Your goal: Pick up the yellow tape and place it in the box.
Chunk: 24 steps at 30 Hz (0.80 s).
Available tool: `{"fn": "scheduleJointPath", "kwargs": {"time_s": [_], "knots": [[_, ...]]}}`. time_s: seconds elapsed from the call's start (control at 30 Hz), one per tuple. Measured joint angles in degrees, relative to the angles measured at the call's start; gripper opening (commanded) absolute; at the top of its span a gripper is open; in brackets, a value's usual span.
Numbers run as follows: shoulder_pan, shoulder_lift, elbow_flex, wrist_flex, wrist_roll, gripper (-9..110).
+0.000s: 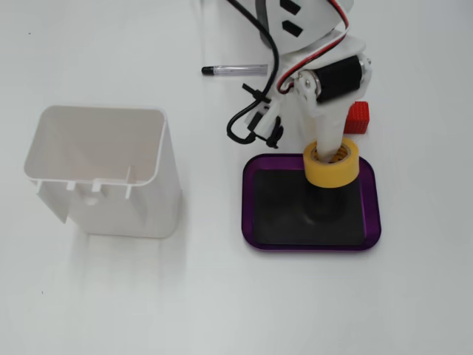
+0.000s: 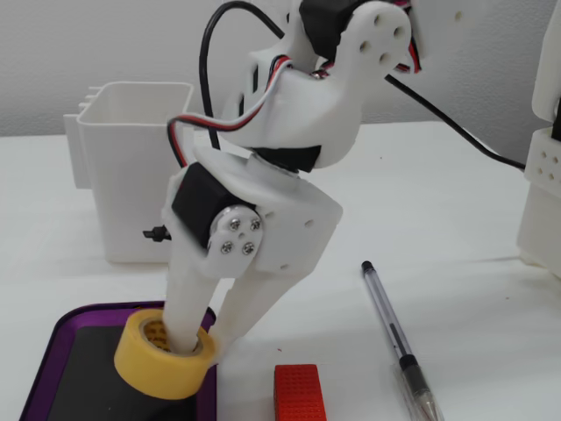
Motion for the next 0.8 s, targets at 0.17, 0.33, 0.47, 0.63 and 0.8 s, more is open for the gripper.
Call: {"fn": "scheduleJointPath", "kwargs": {"time_s": [0.17, 0.33, 0.47, 0.63, 0.8], "knots": [[0.0, -0.09, 0.0, 0.0, 0.0, 8], [0.0, 1.23, -2.9, 7.73, 0.0, 11], [0.0, 8.17, -7.91, 16.96, 0.0, 11], [0.0, 21.88, -12.83, 29.18, 0.0, 11], [0.0, 37.97, -10.46, 38.5, 0.79, 11]]}}
